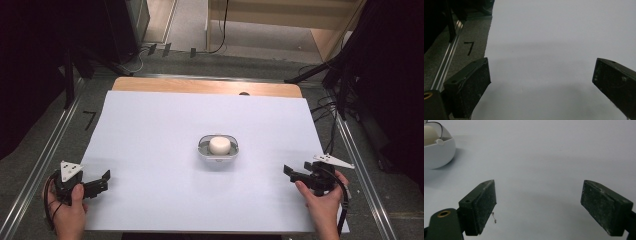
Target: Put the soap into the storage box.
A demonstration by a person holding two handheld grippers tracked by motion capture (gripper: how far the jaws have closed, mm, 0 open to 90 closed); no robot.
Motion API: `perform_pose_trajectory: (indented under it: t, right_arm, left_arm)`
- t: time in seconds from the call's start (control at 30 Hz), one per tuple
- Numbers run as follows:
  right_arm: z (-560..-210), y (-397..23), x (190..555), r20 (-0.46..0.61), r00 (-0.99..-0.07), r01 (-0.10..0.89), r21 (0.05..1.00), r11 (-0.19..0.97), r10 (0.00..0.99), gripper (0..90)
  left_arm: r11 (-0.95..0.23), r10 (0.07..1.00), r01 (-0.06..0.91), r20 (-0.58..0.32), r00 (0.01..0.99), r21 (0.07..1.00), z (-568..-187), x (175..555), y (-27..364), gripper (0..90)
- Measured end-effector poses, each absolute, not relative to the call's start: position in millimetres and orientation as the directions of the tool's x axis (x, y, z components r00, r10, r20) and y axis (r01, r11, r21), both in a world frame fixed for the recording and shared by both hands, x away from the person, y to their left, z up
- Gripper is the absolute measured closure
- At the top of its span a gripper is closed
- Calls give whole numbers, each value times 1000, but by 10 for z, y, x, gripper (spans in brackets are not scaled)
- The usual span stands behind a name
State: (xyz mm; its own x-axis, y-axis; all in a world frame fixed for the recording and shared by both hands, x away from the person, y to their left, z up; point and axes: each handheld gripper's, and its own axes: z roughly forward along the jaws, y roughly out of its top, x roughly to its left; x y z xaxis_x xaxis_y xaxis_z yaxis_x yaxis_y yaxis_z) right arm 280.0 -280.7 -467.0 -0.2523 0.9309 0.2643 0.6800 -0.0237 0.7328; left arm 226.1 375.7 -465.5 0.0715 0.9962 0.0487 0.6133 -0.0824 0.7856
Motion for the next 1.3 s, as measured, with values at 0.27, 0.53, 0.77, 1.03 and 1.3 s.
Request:
perform_pose_trajectory:
  t: [0.27, 0.53, 0.77, 1.03, 1.3]
  right_arm:
    - [-4711, -2999, 2684, 263, -228, 666, 744, -47, 937, 135]
    - [-4770, -3178, 2566, 263, -196, 666, 743, -68, 945, 133]
    - [-4798, -3304, 2486, 263, -165, 664, 742, -90, 951, 129]
    - [-4822, -3427, 2391, 254, -155, 660, 746, -91, 955, 107]
    - [-4831, -3566, 2299, 255, -145, 653, 751, -101, 956, 107]
  left_arm:
    - [-82, 996, 613, 51, 69, 786, -4655, 2260, 3754, 22]
    - [-85, 996, 613, 52, 71, 785, -4655, 2262, 3754, 22]
    - [-82, 996, 614, 48, 72, 785, -4655, 2262, 3757, 21]
    - [-81, 996, 613, 48, 71, 786, -4657, 2264, 3756, 21]
    - [-85, 996, 613, 52, 71, 785, -4656, 2262, 3753, 21]
